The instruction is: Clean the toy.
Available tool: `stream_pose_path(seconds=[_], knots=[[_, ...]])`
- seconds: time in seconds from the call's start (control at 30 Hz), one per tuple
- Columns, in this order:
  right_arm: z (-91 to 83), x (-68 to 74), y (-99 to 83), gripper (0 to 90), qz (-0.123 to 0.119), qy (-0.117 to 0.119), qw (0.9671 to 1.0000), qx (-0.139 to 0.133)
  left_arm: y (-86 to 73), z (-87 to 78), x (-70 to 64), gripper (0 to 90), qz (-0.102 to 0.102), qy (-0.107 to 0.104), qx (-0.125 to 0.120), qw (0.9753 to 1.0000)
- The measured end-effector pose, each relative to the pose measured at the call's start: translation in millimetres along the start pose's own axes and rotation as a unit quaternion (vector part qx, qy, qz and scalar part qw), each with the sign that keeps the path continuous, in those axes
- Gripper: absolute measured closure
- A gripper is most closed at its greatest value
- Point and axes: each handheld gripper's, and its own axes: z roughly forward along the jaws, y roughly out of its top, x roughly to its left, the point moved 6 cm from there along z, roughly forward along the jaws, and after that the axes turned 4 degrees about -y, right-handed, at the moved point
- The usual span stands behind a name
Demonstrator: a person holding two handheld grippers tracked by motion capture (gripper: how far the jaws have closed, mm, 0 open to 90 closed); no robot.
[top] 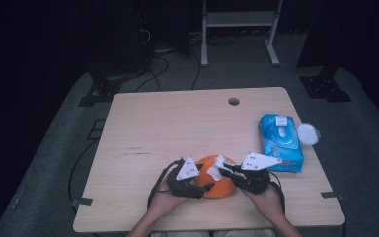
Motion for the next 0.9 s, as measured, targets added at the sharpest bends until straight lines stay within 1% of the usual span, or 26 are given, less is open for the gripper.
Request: stream_pose_path(seconds=[0.03, 0.07, 0.17, 0.2, 0.23, 0.27, 0.33, 0.37, 0.4, 0.47, 0.5, 0.53, 0.57, 0.63, 0.67, 0.7, 0.73, 0.77, 0.8, 0.83, 0.9], knots=[[-0.4, -3.8, -0.9, 80.3, 0.01, 0.001, 1.0, 0.0, -0.6, -0.7, 0.3, 30.7, -0.001, -0.003, -0.002, 1.0], [-2.2, -11.2, -3.2, 80.3, 0.027, -0.002, 0.9996, 0.0, -0.7, -1.0, -0.2, 30.8, 0.0, -0.004, -0.001, 1.0], [-8.5, -31.7, -11.8, 80.3, 0.05, -0.028, 0.9983, 0.006, 0.5, -1.2, -1.7, 30.7, 0.005, -0.007, -0.003, 1.0], [-10.0, -36.1, -14.2, 80.3, 0.062, -0.029, 0.9977, 0.006, 1.7, -1.8, -1.9, 30.2, 0.005, -0.01, -0.004, 0.9999], [-10.9, -37.9, -15.8, 80.3, 0.066, -0.028, 0.9975, 0.005, 3.7, -2.6, -1.0, 28.8, 0.006, -0.01, -0.007, 0.9999], [-10.9, -36.7, -16.1, 80.3, 0.064, -0.028, 0.9976, 0.005, 5.6, -3.8, 0.4, 25.7, 0.001, -0.01, -0.01, 0.9999], [-9.5, -30.6, -14.1, 80.3, 0.049, -0.024, 0.9985, 0.003, 8.7, -5.1, 4.4, 17.7, -0.018, -0.012, -0.023, 0.9995], [-8.8, -26.8, -12.0, 80.3, 0.045, -0.016, 0.9989, -0.003, 9.3, -4.2, 6.9, 14.0, -0.029, -0.008, -0.025, 0.9992], [-8.2, -22.1, -9.7, 80.3, 0.039, -0.009, 0.9992, -0.007, 8.8, -2.6, 9.3, 10.6, -0.035, -0.004, -0.02, 0.9992], [-7.5, -14.2, -5.9, 80.3, 0.024, -0.001, 0.9997, -0.01, 5.8, 0.7, 11.2, 10.5, -0.039, -0.006, -0.016, 0.9991], [-7.1, -11.1, -4.6, 80.3, 0.013, -0.005, 0.9999, -0.008, 4.6, 1.1, 11.1, 14.0, -0.039, -0.006, -0.015, 0.9991], [-7.0, -11.3, -4.7, 80.3, 0.009, -0.007, 0.9999, -0.007, 4.5, 0.8, 9.9, 16.6, -0.035, -0.007, -0.017, 0.9992], [-7.6, -13.7, -5.6, 80.3, 0.013, -0.008, 0.9999, -0.004, 5.1, 0.4, 7.9, 21.2, -0.026, -0.005, -0.017, 0.9995], [-9.3, -22.6, -8.3, 80.3, 0.033, -0.014, 0.9993, 0.0, 6.4, 1.1, 2.2, 25.8, -0.007, 0.001, -0.013, 0.9999], [-10.2, -26.5, -9.5, 80.3, 0.048, -0.014, 0.9988, 0.001, 7.0, 2.2, -1.7, 26.4, 0.004, 0.003, -0.011, 0.9999], [-10.8, -28.4, -9.5, 80.3, 0.062, -0.014, 0.998, -0.001, 7.3, 2.7, -3.7, 26.7, 0.011, 0.004, -0.009, 0.9999], [-10.9, -28.1, -9.0, 80.3, 0.064, -0.012, 0.9979, -0.002, 7.6, 3.0, -5.6, 26.8, 0.017, 0.006, -0.007, 0.9998], [-10.3, -26.0, -7.9, 80.3, 0.061, -0.01, 0.9981, -0.002, 8.2, 2.8, -6.2, 26.7, 0.02, 0.005, -0.007, 0.9998], [-9.3, -23.3, -7.3, 80.3, 0.054, -0.009, 0.9985, -0.002, 8.5, 2.2, -5.8, 25.6, 0.02, 0.003, -0.005, 0.9998], [-8.5, -21.2, -7.2, 80.3, 0.049, -0.007, 0.9988, -0.002, 9.4, 0.3, -3.5, 23.9, 0.014, -0.002, -0.007, 0.9999], [-8.0, -15.7, -7.4, 80.3, 0.044, 0.002, 0.999, -0.007, 11.1, -4.2, 2.1, 17.1, -0.002, -0.007, -0.016, 0.9999]])
